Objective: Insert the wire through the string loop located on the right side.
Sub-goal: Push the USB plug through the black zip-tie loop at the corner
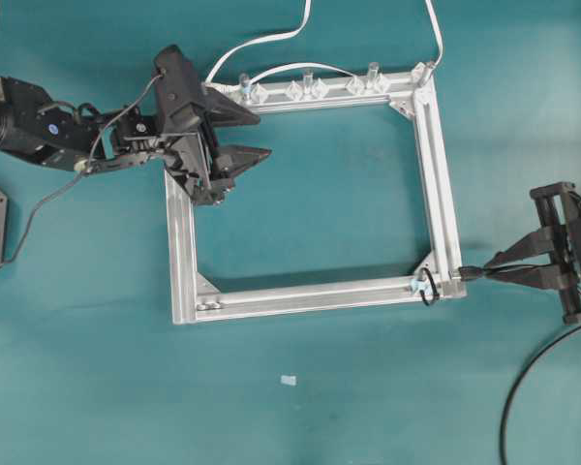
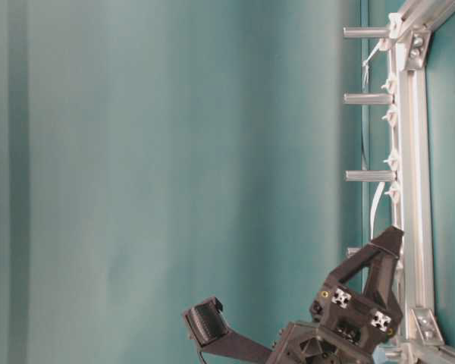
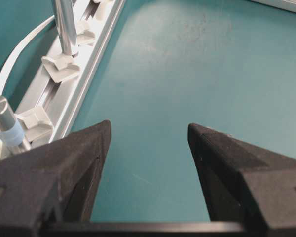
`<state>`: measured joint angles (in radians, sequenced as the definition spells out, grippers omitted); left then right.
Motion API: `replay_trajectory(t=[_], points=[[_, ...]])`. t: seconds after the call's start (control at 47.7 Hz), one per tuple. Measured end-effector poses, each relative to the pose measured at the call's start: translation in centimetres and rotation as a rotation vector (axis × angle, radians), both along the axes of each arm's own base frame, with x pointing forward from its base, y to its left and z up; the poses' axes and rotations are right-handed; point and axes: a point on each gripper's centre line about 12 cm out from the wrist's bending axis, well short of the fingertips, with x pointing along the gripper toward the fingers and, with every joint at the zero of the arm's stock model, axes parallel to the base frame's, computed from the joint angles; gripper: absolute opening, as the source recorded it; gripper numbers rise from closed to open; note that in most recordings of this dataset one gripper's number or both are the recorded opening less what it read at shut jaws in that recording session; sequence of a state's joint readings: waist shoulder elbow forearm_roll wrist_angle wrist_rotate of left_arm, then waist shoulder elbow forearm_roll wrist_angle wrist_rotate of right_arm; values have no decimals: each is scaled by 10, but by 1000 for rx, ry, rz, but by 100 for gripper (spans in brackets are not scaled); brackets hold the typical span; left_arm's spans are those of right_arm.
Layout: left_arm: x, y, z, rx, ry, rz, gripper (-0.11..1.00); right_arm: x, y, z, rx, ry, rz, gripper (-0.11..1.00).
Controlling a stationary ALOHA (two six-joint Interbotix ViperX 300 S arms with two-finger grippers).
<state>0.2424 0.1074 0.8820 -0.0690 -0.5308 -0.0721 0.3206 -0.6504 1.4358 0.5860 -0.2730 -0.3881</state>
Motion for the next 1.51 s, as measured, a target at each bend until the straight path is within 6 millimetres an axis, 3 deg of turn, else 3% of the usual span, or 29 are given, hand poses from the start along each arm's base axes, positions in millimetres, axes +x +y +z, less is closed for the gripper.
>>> replay_trajectory(t=[1.509], points=[[5, 1, 5, 5, -16, -1, 65, 0, 1, -1, 1, 11, 3, 11]])
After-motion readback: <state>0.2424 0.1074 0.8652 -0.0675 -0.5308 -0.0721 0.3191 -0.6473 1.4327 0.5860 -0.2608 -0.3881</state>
